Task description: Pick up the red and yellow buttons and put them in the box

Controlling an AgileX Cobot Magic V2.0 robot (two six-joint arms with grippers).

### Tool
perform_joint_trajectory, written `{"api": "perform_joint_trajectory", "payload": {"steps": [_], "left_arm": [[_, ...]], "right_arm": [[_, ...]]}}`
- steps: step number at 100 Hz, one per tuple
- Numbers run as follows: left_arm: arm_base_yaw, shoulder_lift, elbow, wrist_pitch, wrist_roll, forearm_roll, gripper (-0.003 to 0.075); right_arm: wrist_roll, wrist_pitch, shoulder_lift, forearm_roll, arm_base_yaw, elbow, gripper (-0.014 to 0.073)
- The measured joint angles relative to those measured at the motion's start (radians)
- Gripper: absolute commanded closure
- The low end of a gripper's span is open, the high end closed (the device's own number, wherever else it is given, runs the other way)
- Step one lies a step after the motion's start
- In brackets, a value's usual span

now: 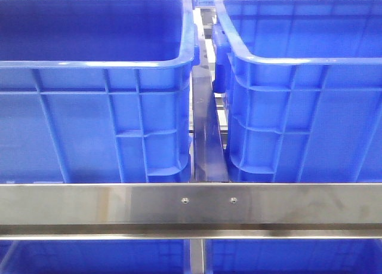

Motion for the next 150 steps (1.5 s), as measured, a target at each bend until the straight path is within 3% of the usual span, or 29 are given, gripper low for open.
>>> {"api": "perform_joint_trajectory", "payload": {"steps": [16, 28, 46, 70, 87, 150], "left_arm": [[0.000, 0.000, 0.000, 0.000, 0.000, 0.000, 0.0739], [0.000, 0.000, 0.000, 0.000, 0.000, 0.000, 0.0739], [0.000, 0.000, 0.000, 0.000, 0.000, 0.000, 0.0739], [0.000, 0.000, 0.000, 0.000, 0.000, 0.000, 0.0739], [0.000, 0.000, 0.000, 0.000, 0.000, 0.000, 0.0739], [0.000, 0.000, 0.000, 0.000, 0.000, 0.000, 0.0739]], "right_arm": [[0.000, 0.024, 0.025, 0.015, 0.000, 0.000, 0.0130], [0.000, 0.025, 0.029, 0.082, 0.000, 0.000, 0.0003], [-0.034, 0.025, 0.044, 0.285, 0.000, 0.000, 0.0001], [-0.306, 0.054, 0.154, 0.696, 0.000, 0.000, 0.0001], [-0.458, 0.091, 0.242, 0.895, 0.000, 0.000, 0.0001], [-0.601, 0.195, 0.443, 1.031, 0.000, 0.000, 0.0001]]}}
